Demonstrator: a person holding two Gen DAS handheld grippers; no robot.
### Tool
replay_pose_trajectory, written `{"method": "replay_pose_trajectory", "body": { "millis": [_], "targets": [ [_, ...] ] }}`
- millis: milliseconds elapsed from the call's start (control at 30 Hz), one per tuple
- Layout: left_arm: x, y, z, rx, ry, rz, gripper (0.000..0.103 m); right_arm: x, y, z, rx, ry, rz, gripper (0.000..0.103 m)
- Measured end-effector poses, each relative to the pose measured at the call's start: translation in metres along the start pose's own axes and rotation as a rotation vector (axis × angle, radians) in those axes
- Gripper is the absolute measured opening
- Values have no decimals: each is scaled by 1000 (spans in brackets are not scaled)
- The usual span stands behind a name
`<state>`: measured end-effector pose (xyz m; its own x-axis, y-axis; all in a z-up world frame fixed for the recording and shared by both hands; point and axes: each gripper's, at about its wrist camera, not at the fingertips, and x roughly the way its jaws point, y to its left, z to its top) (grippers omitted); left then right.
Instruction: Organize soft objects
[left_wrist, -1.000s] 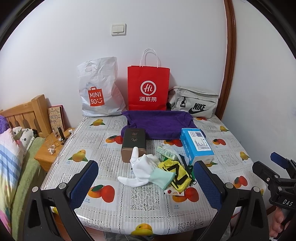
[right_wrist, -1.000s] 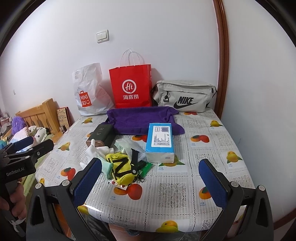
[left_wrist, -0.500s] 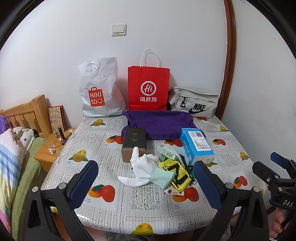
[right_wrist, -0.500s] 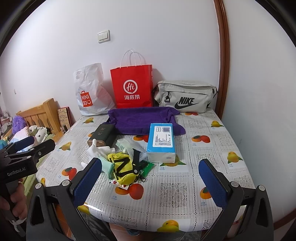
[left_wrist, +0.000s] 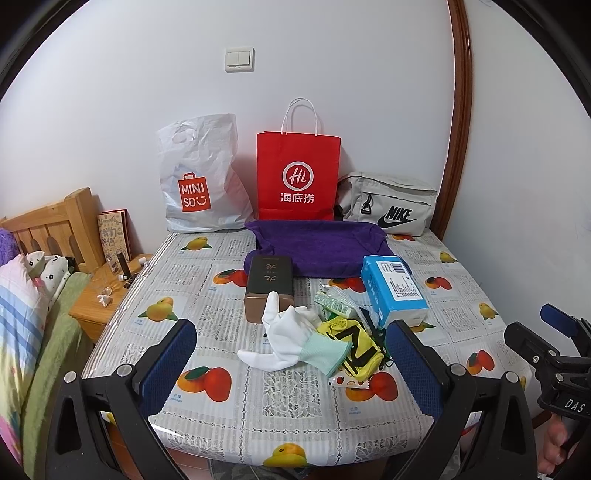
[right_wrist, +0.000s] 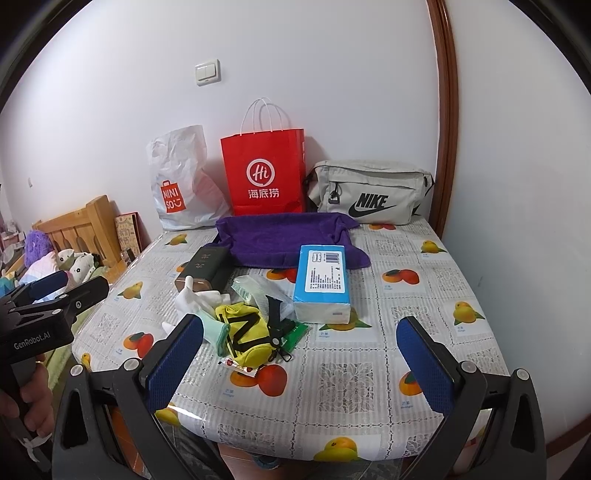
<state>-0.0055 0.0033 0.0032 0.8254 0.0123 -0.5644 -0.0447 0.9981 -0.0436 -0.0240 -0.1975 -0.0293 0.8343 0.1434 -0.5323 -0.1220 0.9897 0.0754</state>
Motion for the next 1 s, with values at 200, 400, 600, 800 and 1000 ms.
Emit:
{"method": "replay_pose_trajectory", "body": {
  "millis": [200,400,600,800,1000],
  "targets": [
    [1,1,1,-1,0,1,103,0,1,0,1,1,-2,103],
    [1,2,2,-1,0,-1,103,-2,2,0,-3,0,-1,103],
    [-3,16,5,-9,5,-2,103,-2,2,0,-6,-1,-3,103],
    [16,26,0,-25,43,22,103,11,1,-3,-5,21,16,103],
    [55,39,-15,-51,126,43,103,38,-3,-12,8,75,38,103]
  ]
}}
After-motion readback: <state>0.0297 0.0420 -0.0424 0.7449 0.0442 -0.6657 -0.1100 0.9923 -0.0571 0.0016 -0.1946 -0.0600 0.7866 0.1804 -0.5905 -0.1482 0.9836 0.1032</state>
